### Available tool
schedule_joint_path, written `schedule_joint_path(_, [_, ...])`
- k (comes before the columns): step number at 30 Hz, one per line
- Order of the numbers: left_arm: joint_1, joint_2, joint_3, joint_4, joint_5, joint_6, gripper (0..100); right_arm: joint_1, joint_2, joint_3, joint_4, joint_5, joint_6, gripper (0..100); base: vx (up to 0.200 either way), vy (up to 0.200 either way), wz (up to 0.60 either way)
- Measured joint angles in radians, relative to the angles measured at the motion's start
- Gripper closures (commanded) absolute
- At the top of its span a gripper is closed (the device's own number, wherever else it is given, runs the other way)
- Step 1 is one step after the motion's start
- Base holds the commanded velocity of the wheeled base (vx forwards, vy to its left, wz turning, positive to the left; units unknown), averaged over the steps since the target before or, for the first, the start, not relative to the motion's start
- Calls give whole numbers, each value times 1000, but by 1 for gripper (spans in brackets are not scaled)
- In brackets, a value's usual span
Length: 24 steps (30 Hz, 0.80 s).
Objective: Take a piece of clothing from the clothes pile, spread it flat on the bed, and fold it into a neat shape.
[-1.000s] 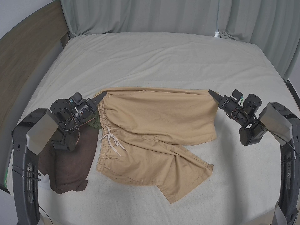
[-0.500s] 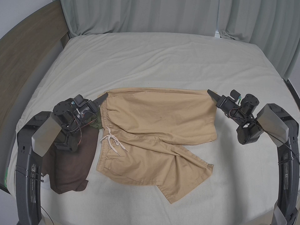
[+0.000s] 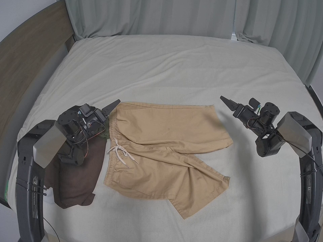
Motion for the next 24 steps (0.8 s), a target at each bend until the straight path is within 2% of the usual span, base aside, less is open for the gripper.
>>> schedule_joint_path(12, [30,-99,161,-3,-3,3,0,42,-172,288,-33,0,-42,0,0,0,0])
schedule_joint_path(18, [48,-194,292,-6,-7,15,0,76,-285,429,-40,0,-49,0,0,0,0])
schedule_joint_path(24, [59,-306,473,-7,-29,68,0,100,-376,575,-40,1,-99,0,0,0,0])
